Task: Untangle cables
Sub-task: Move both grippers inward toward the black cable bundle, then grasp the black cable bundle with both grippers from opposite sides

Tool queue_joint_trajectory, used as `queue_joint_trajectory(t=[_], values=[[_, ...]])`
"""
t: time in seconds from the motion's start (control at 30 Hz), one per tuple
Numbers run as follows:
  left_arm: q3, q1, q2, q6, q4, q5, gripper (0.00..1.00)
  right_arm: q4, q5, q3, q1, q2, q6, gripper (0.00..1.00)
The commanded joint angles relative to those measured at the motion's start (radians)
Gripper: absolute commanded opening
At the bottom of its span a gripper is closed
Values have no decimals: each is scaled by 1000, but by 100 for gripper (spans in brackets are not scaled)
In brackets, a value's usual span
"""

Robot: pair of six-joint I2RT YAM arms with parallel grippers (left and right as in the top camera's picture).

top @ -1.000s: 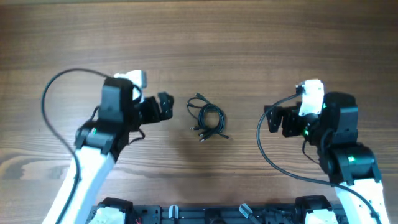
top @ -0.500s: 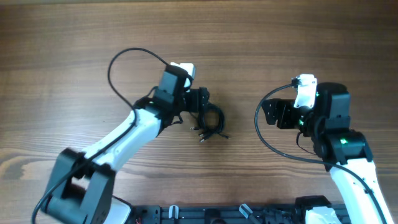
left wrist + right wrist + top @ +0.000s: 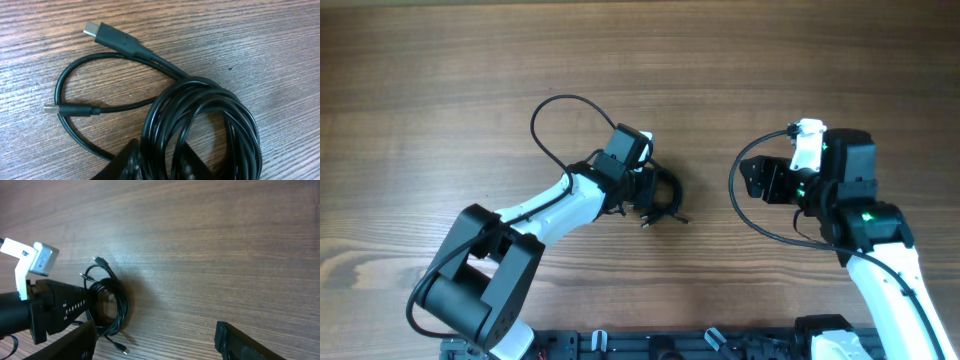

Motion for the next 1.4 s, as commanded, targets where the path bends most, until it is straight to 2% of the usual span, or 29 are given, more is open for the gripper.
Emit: queue_joint_trajectory(t=[0.0,0.07,0.1,0.17,0.3,0.47,0.57,0.6,0.63,0.67,0.7,0.77,0.8,0.9,0.97,1.03,1.07,1.1,1.13,1.2,1.23,1.27,1.37], values=[[6,-3,12,0,8,-6,39,2,-42,21,23,66,11,77],[6,-3,13,0,7,-6,37,6,-46,21,77,146,19,77],[6,-3,13,-1,8,-6,29,10,-46,21,98,182,35,78],[6,-3,13,-1,14,-1,4,29,-53,21,135,257,69,78],[48,-3,-51,-15,-1,94,4,137,-159,21,203,398,90,75],[54,-3,-211,-92,-2,191,4,217,-174,21,234,430,109,70],[54,-3,-285,-130,-3,205,4,266,-174,21,236,430,112,58],[54,-3,-302,-135,-6,225,4,285,-174,21,236,430,140,52],[54,-3,-305,-136,-10,244,4,294,-162,21,236,430,159,25],[54,-3,-305,-135,-27,242,4,286,-109,21,236,430,192,13],[53,5,-305,-134,-63,227,4,251,16,21,236,430,231,6],[53,39,-305,-127,-155,143,4,132,344,21,236,430,412,4],[53,68,-305,-126,-190,124,4,125,367,21,236,430,423,4],[53,126,-305,-124,-216,125,4,193,164,21,236,430,321,4],[53,150,-305,-124,-216,126,4,213,138,21,236,430,348,5],[53,160,-305,-124,-215,126,4,269,-24,21,236,430,225,5],[53,162,-305,-124,-211,134,4,315,-198,21,236,430,124,4],[53,162,-305,-124,-203,167,11,338,-331,21,236,430,61,4],[54,162,-305,-124,-175,246,23,343,-409,21,236,430,28,4],[53,162,-305,-124,-85,397,45,340,-423,21,236,430,26,4],[53,162,-305,-124,-38,433,59,344,-428,21,236,430,26,4],[53,162,-305,-123,-22,426,63,350,-450,21,236,430,26,4],[53,162,-303,-74,-35,373,65,399,-553,21,236,430,27,4]])
